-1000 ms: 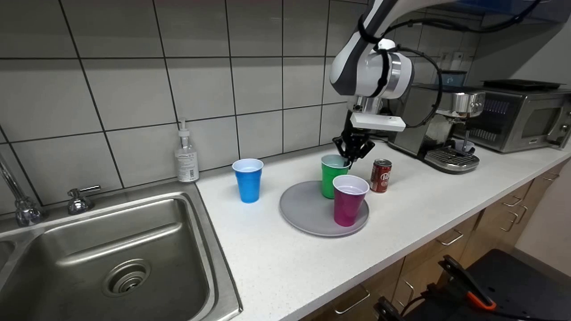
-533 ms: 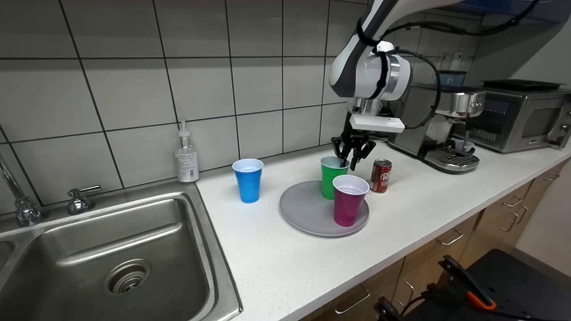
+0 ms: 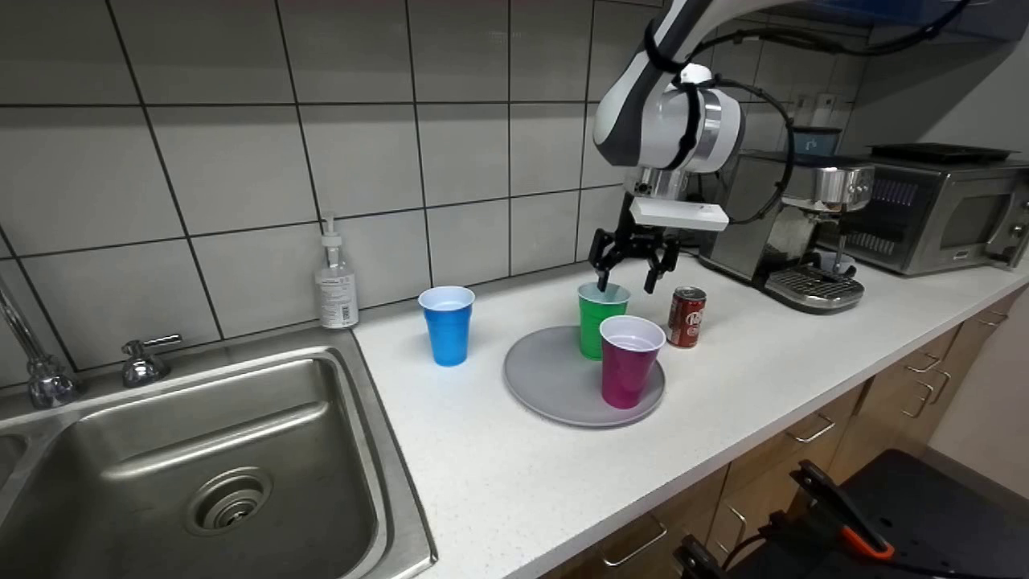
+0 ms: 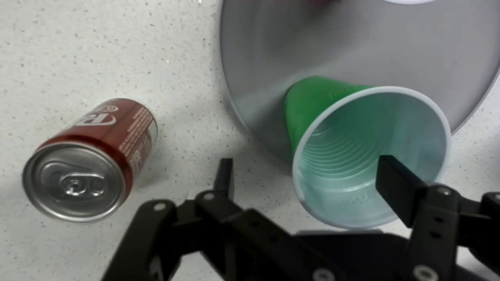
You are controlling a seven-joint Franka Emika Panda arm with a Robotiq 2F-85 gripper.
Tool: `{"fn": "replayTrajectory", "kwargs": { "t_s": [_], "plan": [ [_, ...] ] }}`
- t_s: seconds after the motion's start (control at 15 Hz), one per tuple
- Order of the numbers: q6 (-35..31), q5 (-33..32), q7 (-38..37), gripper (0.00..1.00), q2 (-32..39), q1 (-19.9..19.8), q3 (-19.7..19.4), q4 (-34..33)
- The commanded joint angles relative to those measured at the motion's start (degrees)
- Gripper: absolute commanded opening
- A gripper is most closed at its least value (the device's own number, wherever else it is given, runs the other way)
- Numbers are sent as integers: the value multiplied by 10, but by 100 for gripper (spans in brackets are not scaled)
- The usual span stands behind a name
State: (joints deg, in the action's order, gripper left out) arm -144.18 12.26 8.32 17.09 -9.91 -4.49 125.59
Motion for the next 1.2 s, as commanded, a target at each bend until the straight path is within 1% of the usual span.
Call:
{"fn": "replayTrajectory", "kwargs": {
  "t_s": [0.0, 0.13, 0.67, 0.87, 1.13],
  "plan": [
    [-3, -7, 21, 100, -36, -2, 4, 17],
    [-3, -21, 22, 100, -47, 4, 2, 20],
    [3, -134, -8, 100, -69, 43, -1, 14],
    [5, -150, -13, 100, -69, 57, 4, 7],
    [4, -155, -17, 100, -62, 77, 12, -3]
  ]
}}
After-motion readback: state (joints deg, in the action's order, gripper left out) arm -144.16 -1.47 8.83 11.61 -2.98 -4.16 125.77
